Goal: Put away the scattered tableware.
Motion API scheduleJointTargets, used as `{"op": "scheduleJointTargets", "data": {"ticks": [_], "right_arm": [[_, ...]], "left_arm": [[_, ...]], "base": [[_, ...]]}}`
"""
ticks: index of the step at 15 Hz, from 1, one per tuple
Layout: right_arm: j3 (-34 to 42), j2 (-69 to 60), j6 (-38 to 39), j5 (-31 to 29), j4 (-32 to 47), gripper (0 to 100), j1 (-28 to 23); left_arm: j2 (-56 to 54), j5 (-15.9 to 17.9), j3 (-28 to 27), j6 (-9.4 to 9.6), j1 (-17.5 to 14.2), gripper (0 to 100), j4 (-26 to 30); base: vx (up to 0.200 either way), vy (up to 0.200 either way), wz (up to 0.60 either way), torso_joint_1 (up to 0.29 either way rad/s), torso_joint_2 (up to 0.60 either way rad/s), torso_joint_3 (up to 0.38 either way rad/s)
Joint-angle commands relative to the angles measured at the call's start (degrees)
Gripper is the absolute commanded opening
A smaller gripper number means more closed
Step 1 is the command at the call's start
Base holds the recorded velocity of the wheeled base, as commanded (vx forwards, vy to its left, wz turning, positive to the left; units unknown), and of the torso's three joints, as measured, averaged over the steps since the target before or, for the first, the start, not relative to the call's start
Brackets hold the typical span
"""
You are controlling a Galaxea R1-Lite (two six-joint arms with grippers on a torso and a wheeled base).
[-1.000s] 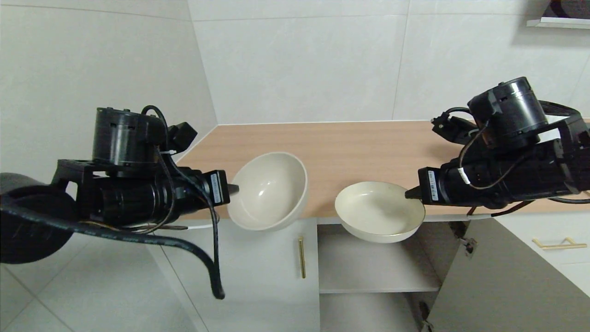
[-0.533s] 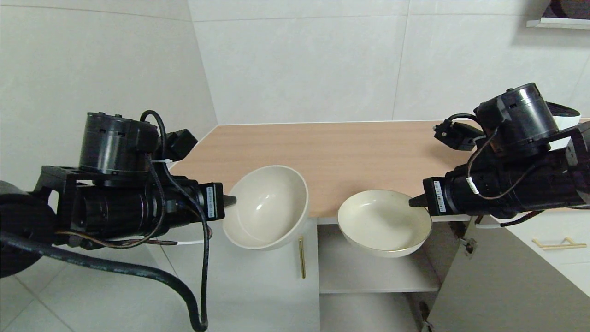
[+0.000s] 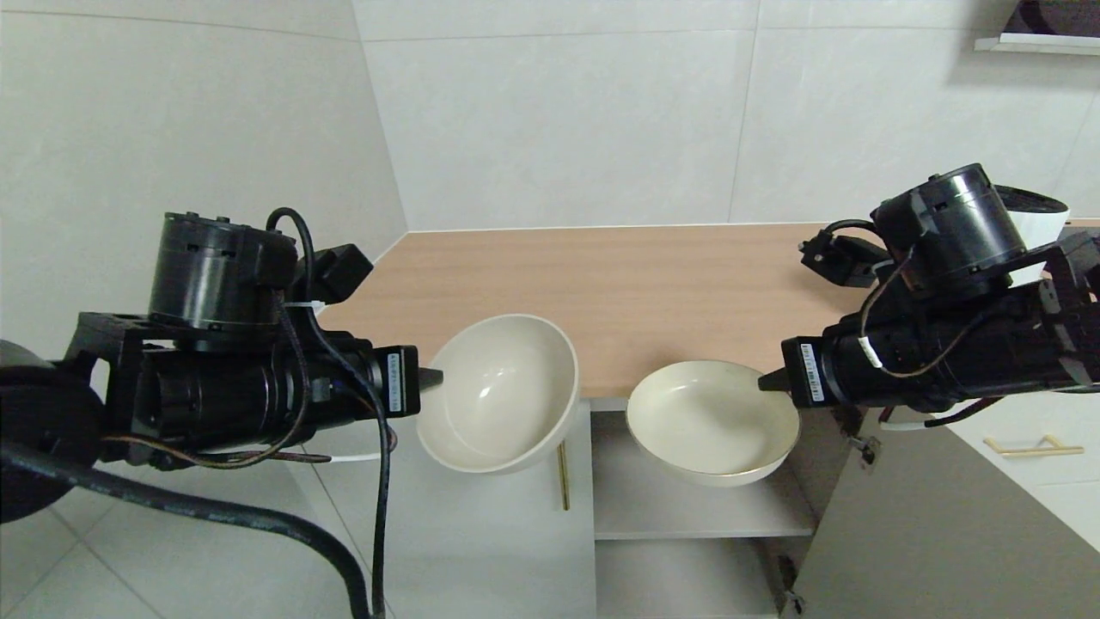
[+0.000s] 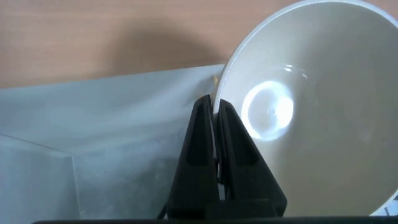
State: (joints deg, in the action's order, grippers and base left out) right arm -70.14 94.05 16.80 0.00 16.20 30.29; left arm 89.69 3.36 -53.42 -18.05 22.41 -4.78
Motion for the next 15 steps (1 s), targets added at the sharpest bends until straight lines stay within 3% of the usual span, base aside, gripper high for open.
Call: {"op": "scheduleJointTargets", "data": {"ticks": [1, 4, 8, 15], "right_arm": [[0.01, 0.87, -0.01, 0.0, -0.03, 0, 0.03], [0.01, 0.96, -0.1, -0.09, -0.03, 0, 0.03], [0.8, 1.05, -1.68, 0.0, -0.03, 0, 0.03], [0.97, 1.49, -2.03, 0.0, -0.03, 0, 0.03]], "left_arm": [[0.14, -0.02, 0.25, 0.12, 0.01, 0, -0.06], [-0.13, -0.02, 0.95, 0.65, 0.45, 0, -0.06], [0.23, -0.02, 2.27, 3.55, 1.15, 0, -0.14], [0.67, -0.02, 2.27, 3.55, 1.15, 0, -0.14]], "base": [[0.0, 0.0, 0.0, 0.0, 0.0, 0.0], [0.0, 0.0, 0.0, 0.0, 0.0, 0.0], [0.0, 0.0, 0.0, -0.134, 0.34, 0.193], [0.0, 0.0, 0.0, -0.179, 0.46, 0.287]]}}
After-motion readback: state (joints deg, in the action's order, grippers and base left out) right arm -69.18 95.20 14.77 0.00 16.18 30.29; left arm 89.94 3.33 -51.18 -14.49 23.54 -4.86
